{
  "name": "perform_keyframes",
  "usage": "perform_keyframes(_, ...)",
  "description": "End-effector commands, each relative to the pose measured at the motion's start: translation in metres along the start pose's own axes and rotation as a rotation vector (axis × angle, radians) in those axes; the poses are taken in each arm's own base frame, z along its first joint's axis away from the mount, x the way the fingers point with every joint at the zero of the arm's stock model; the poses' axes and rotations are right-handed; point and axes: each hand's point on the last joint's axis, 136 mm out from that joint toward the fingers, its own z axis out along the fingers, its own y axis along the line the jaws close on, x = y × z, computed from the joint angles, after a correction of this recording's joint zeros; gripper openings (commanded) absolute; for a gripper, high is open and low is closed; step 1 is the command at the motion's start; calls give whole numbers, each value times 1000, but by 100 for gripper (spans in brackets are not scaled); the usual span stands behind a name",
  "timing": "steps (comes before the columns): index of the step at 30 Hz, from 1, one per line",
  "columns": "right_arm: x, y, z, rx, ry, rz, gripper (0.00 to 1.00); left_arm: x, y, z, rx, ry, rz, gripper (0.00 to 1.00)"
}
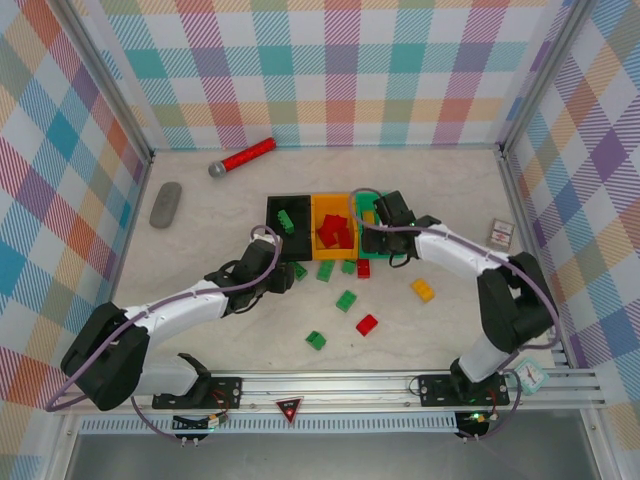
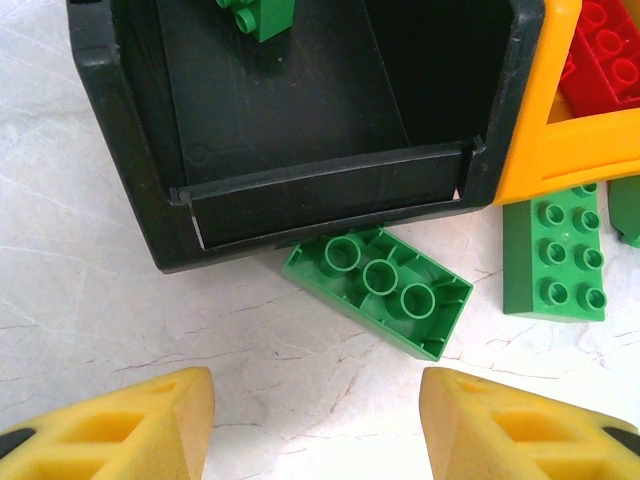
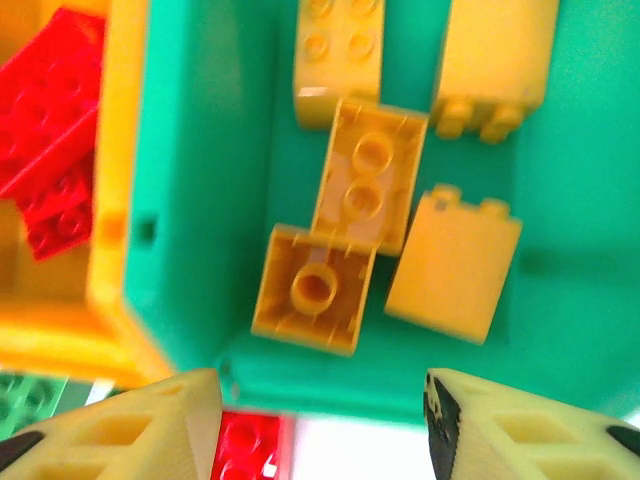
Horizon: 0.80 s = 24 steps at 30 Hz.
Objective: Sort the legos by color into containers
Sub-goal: Place the lego in the container, then pick up the lego from the bottom-center of the table.
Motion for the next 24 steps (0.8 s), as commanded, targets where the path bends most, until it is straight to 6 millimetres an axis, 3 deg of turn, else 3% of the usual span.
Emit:
perform_keyframes(1,9,7,-13,-47,-46,57,56,-13,-3,0,10,-20,-29,56)
perform_keyframes(10,54,27,-3,-42,32,4,56,-15,0,-1,-7,-28,-25,57)
perform_keyframes(16,62,32,10,-25,59,8,56,-13,1,-1,-11,-24,-23,57)
perform_keyframes(24,68,60,10,-45,70,-54,56,-9,0,5,-17,10,-23,57)
